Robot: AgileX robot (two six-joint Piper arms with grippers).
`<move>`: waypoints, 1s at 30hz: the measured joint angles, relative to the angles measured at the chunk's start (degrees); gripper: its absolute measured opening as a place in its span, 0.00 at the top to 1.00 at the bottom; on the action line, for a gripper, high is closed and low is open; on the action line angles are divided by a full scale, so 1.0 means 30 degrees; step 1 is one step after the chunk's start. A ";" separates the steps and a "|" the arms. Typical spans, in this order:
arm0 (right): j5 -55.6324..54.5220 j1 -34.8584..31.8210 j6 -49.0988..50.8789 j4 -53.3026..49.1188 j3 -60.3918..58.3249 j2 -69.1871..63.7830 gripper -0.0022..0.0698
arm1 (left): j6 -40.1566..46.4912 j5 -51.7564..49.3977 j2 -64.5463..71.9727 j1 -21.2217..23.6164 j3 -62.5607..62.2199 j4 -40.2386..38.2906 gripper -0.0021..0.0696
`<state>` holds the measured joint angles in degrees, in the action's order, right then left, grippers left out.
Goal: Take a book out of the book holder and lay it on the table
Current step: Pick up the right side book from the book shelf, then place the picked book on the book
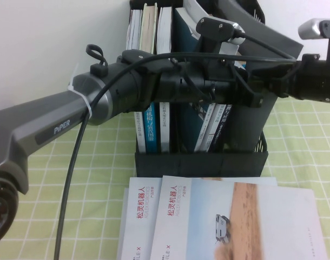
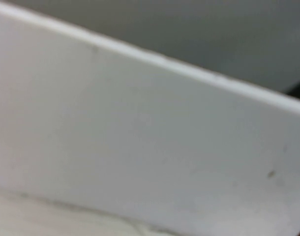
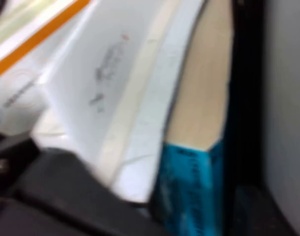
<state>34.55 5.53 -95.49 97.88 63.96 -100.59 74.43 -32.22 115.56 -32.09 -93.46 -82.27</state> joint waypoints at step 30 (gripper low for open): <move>0.7859 -0.0164 0.8866 -0.5961 0.4361 0.8871 0.96 | -0.6210 -0.7601 -0.7299 0.4231 0.0000 0.4746 0.98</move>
<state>58.13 5.03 -68.89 80.00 77.05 -73.98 55.80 -55.02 93.66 -19.39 -93.46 -68.03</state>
